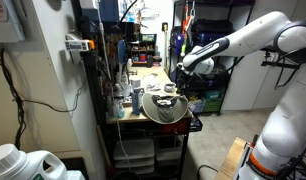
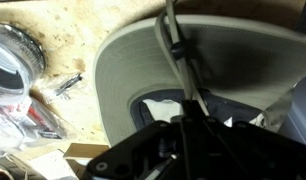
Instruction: Hang the hat on the stand.
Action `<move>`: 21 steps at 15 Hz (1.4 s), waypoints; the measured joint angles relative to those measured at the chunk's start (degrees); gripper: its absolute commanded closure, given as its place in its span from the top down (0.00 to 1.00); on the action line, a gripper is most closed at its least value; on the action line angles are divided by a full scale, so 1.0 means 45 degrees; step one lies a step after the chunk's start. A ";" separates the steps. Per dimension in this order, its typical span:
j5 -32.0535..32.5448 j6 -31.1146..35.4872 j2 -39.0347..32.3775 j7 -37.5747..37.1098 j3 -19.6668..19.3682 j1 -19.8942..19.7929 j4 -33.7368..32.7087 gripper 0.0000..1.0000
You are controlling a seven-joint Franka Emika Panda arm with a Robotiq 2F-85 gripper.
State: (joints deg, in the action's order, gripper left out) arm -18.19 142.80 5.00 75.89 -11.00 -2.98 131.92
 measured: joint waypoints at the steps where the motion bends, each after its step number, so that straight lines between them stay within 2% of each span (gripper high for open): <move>1: -0.0092 -0.0055 0.0216 0.0187 0.0022 0.0003 0.0004 0.01; 6: -0.0400 -0.1582 0.1702 0.1158 -0.0022 0.0029 0.0021 0.01; 11: -0.1714 -0.3970 0.3250 0.2858 -0.0535 0.0245 -0.0063 0.01; 14: -0.1811 -0.4049 0.3741 0.3013 -0.0672 0.0207 -0.0163 0.02; 21: -0.1929 -0.4100 0.3791 0.3002 -0.0696 0.0243 -0.0188 0.01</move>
State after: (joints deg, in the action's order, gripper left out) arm -26.87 124.34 22.07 89.40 -14.13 -1.89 131.07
